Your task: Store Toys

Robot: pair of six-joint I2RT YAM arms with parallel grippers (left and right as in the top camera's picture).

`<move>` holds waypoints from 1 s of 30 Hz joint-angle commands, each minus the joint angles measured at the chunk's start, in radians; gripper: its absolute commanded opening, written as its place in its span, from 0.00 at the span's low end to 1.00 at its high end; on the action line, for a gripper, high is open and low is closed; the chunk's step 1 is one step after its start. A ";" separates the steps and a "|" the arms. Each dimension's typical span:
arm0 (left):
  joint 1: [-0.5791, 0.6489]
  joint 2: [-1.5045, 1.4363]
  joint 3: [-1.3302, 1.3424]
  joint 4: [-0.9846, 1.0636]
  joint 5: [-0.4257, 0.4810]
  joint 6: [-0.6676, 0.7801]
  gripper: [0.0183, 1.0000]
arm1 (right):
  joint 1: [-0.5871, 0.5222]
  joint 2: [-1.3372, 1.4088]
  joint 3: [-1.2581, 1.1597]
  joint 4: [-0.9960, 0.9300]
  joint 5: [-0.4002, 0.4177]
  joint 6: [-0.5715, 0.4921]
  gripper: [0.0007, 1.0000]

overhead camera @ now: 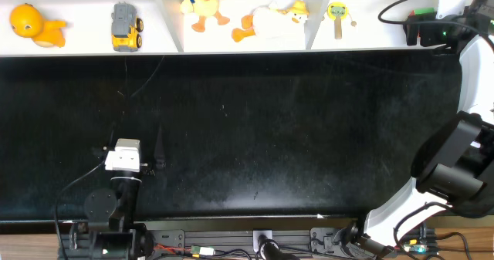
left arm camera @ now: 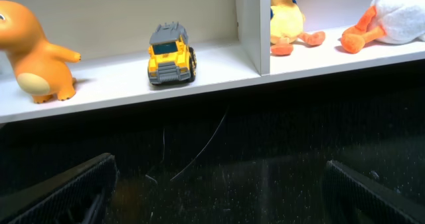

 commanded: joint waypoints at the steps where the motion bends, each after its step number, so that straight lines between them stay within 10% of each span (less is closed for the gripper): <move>1: -0.006 -0.012 -0.001 -0.005 -0.009 -0.011 1.00 | 0.009 -0.019 0.024 0.005 -0.002 0.024 1.00; 22: -0.006 -0.012 -0.001 -0.005 -0.008 -0.011 1.00 | 0.013 -0.489 -0.527 0.191 0.036 0.075 0.99; 30: -0.006 -0.012 -0.001 -0.005 -0.008 -0.011 1.00 | 0.174 -0.710 -0.749 0.284 0.336 0.222 1.00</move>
